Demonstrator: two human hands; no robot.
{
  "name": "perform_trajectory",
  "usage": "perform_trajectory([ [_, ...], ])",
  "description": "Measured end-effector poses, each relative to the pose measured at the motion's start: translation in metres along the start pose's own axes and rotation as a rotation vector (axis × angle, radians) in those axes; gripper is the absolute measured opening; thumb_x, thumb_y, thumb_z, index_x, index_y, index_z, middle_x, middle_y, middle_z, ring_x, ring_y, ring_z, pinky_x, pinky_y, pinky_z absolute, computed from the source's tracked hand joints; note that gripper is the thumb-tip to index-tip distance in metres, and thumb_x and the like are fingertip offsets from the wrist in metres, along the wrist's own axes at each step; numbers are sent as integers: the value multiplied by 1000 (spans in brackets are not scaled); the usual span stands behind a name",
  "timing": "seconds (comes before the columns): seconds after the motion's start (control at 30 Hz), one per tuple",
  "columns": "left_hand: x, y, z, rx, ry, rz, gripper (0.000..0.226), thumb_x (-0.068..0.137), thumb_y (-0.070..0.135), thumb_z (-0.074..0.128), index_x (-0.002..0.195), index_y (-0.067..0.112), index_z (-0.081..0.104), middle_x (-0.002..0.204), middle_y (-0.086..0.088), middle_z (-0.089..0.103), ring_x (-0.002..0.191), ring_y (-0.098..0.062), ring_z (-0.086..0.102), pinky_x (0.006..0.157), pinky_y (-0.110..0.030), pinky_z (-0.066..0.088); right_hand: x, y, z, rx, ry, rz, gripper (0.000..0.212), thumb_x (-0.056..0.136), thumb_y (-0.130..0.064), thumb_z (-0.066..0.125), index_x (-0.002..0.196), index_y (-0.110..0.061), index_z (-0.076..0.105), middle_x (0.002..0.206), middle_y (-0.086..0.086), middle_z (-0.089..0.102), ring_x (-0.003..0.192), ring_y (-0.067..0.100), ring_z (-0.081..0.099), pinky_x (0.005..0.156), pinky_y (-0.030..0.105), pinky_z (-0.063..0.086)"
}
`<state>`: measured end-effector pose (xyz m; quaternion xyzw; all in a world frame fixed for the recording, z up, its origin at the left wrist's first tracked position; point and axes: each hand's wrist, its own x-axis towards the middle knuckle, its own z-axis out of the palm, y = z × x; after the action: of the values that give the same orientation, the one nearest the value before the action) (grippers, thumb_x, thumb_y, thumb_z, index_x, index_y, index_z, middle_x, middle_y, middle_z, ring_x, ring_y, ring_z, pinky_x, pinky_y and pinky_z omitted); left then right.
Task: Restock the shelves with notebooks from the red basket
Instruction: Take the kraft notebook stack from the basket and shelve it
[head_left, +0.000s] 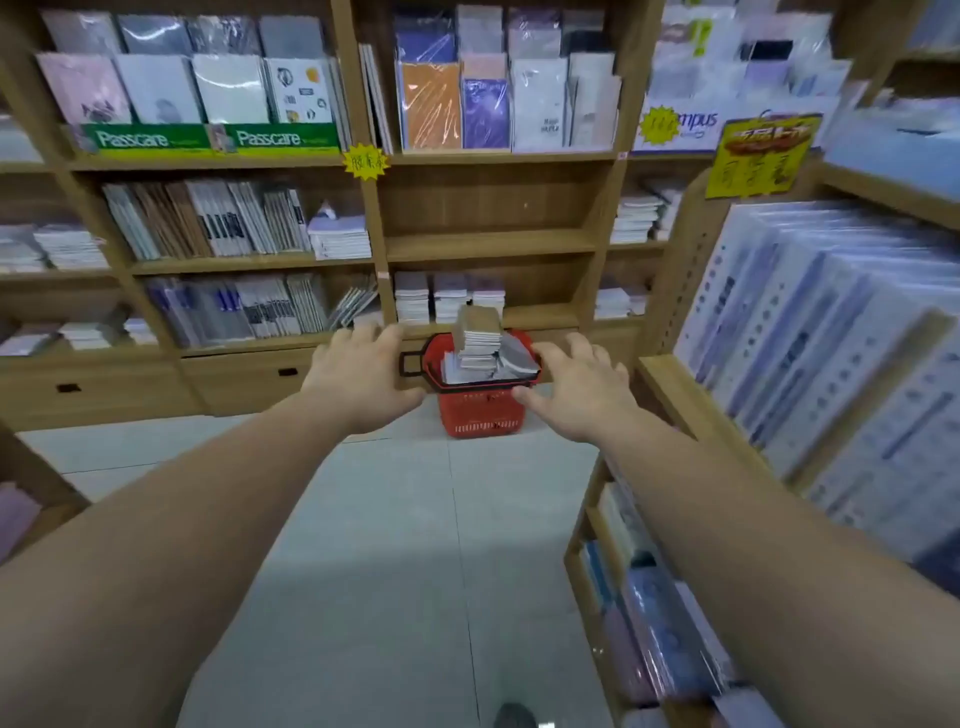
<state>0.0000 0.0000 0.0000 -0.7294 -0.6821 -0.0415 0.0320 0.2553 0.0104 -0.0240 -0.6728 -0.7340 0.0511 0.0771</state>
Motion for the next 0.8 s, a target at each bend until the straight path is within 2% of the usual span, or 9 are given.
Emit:
perform_trajectory([
  [0.43, 287, -8, 99, -116, -157, -71, 83, 85, 64, 63, 154, 28, 33, 151, -6, 43, 136, -32, 42, 107, -48, 40, 298, 48, 68, 64, -208, 21, 76, 94, -74, 48, 160, -41, 26, 165, 6, 28, 148, 35, 32, 117, 52, 30],
  [0.63, 433, -38, 167, -244, -261, -73, 88, 83, 66, 64, 156, 30, 30, 150, -6, 43, 135, -33, 43, 105, -49, 45, 436, 58, 114, 104, -263, 124, 73, 95, -72, 49, 159, -39, 31, 163, 5, 31, 145, 34, 36, 114, 49, 34],
  [0.8, 546, -67, 204, -314, -385, -75, 88, 82, 66, 65, 155, 31, 30, 144, -8, 47, 131, -35, 45, 103, -48, 47, 528, 58, 150, 201, -385, 266, 73, 96, -69, 51, 158, -37, 33, 167, 6, 27, 148, 34, 33, 116, 48, 35],
])
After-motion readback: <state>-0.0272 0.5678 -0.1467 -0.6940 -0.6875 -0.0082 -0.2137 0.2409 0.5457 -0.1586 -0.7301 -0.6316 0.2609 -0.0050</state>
